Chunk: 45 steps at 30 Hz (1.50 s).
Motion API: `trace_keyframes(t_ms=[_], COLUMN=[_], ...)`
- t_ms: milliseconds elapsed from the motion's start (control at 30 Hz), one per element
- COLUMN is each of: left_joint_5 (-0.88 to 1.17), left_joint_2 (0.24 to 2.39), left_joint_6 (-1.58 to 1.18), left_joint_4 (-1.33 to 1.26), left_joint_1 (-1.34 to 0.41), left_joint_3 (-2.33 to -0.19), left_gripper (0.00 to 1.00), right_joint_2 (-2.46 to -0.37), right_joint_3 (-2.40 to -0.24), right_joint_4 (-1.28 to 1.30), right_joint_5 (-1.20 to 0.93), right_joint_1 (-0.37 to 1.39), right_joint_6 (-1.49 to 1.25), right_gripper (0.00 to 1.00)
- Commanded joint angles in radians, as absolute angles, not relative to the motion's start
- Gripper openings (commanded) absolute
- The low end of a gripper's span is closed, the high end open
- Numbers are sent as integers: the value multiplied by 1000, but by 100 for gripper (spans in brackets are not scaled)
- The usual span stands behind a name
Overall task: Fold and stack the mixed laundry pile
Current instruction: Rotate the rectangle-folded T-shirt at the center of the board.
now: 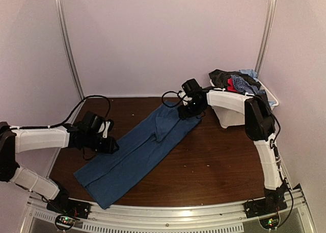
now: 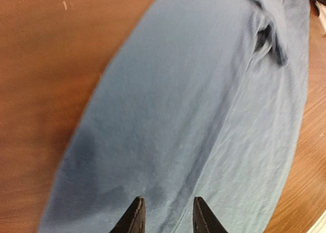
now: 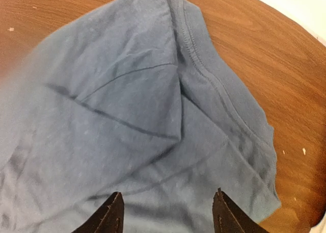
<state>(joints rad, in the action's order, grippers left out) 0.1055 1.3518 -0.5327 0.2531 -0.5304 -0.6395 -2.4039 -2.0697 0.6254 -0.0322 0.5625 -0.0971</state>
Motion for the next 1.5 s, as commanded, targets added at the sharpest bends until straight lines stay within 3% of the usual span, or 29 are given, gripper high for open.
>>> trace_keyframes(t_ms=[0,267,433,667,900,1167,1300,1467], left_joint_5=[23,-51,-94,-193,-159,65,78,51], left_joint_2=[1329,1388,1428,1552,1723,1891,1891,1764], left_joint_6=[-430,-422,-379,-366,-367,-416,-400,-383], left_joint_4=[385,450,480,579,571,285,223,218], left_joint_1=[-528,-585,-713,-849,-1024,-1114,-1113,-1065], left_joint_3=[-776,-802,-824,-867,-932,-1106,-1217,-1175], left_gripper=[33,30,27,10,0,0,0,0], right_joint_2=[-2136,-2117,-2159,-2275,-2356,-2453,-2469,-2317], right_joint_3=[-1841,-1690,-1643,-1687,-1729,-1918,-2043,-1998], right_joint_4=[482,486,461,470,464,432,465,450], right_joint_5=[-144,-195,-178,-122,-77,-194,-274,-342], right_joint_1=[586,648,662,653,612,546,541,541], right_joint_6=[-166,-246,-275,-270,-241,-173,-153,-153], right_gripper=[60,48,39,30,27,22,21,27])
